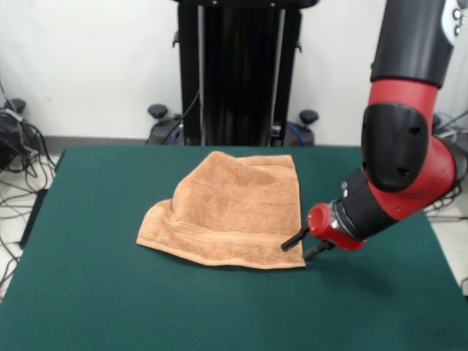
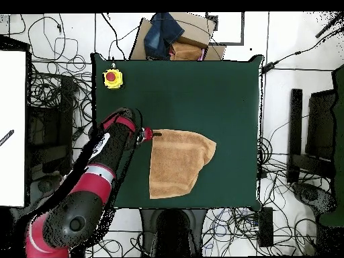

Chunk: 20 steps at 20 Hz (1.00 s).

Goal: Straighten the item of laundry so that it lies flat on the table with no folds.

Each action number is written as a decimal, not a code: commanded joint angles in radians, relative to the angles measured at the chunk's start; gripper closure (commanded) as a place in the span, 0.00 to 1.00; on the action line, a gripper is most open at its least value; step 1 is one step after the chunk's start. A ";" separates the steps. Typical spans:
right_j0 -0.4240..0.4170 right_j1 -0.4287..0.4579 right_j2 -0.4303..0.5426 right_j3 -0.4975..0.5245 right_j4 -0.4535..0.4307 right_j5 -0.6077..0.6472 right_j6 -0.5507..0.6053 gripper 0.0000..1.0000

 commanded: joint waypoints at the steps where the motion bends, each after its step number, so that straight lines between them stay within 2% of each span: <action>1: -0.039 -0.005 0.253 0.108 0.008 -0.208 0.024 0.00; 4: -0.050 -0.044 0.289 0.153 0.000 -0.228 -0.002 0.00; 9: -0.052 -0.052 0.300 0.163 -0.025 -0.230 0.004 0.00; 17: -0.045 -0.047 0.285 0.149 -0.041 -0.201 0.031 0.00; 20: -0.027 0.001 0.226 0.091 -0.052 -0.152 0.083 0.00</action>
